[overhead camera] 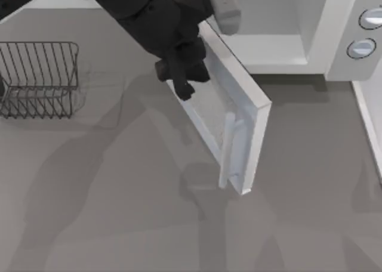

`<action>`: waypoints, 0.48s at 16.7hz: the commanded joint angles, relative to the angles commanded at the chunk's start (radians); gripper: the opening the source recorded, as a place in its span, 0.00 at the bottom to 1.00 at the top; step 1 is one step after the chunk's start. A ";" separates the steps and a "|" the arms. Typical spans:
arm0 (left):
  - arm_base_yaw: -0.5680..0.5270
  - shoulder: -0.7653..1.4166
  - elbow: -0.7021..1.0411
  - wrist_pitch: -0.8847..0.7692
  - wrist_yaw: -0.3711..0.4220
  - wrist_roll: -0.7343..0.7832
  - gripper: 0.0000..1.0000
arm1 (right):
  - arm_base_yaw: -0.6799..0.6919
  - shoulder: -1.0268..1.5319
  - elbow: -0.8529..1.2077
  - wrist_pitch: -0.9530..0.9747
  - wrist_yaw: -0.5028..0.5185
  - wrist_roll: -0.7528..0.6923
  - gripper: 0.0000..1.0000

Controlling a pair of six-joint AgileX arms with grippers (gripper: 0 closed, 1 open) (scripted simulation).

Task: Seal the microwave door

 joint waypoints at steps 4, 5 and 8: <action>-0.028 0.028 0.033 0.001 -0.011 -0.030 0.00 | 0.000 0.000 0.000 0.000 0.000 0.000 1.00; -0.036 0.034 0.042 0.003 -0.013 -0.037 0.00 | 0.000 0.000 0.000 0.000 0.000 0.000 1.00; -0.042 0.038 0.049 0.005 -0.015 -0.042 0.00 | 0.000 0.000 0.000 0.000 0.000 0.000 1.00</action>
